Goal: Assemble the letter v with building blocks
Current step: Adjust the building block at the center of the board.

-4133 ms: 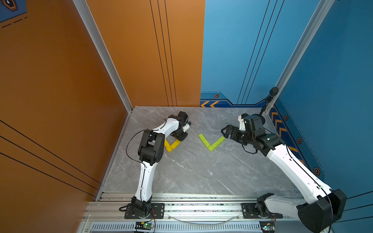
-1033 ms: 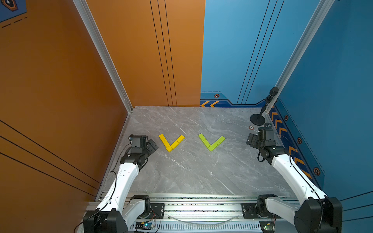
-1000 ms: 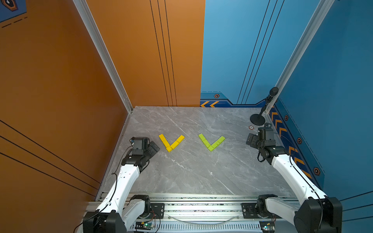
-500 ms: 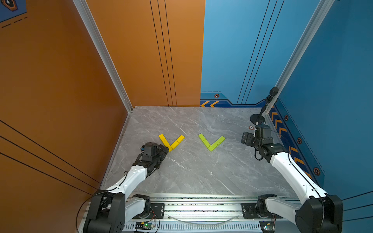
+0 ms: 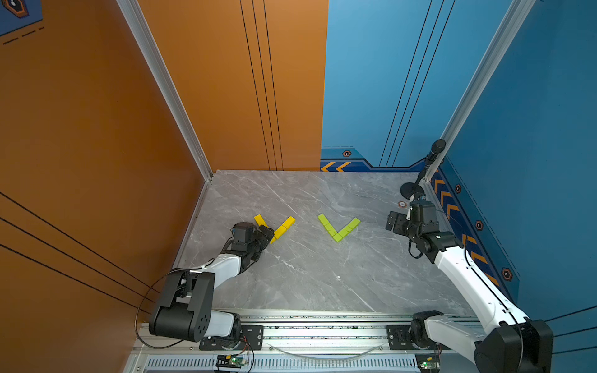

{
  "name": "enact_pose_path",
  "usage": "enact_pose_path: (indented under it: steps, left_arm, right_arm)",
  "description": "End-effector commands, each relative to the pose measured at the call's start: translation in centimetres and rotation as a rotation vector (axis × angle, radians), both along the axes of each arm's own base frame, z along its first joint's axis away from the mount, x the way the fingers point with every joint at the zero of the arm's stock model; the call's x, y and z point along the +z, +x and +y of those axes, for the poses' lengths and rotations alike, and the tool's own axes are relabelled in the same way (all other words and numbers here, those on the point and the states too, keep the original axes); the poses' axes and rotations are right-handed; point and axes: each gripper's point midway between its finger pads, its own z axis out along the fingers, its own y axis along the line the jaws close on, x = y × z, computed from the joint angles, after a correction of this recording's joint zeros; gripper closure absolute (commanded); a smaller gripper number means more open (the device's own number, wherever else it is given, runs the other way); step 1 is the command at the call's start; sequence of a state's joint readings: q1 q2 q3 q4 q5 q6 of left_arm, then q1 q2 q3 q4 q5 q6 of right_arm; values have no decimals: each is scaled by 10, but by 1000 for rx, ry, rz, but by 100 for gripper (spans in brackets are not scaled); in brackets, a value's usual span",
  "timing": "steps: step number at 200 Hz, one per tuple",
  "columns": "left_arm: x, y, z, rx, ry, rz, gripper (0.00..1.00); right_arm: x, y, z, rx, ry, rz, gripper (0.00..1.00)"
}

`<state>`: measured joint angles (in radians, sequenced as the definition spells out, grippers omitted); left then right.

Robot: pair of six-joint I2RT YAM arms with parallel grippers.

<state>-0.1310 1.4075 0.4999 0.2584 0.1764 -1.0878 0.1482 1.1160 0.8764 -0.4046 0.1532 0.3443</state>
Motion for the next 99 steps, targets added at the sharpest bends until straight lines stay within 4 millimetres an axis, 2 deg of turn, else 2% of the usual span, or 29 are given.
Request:
enact_pose_path:
  steps: [1,56,99]
  left_arm:
    - [7,14,-7,-46,2,-50,2]
    - [-1,19,-8,-50,8,-36,2]
    - [0,27,-18,-69,-11,-40,2]
  right_arm:
    - [11,-3,5,7,25,-16,0]
    - [13,-5,5,9,26,-17,0]
    - [15,-5,5,6,25,-21,0]
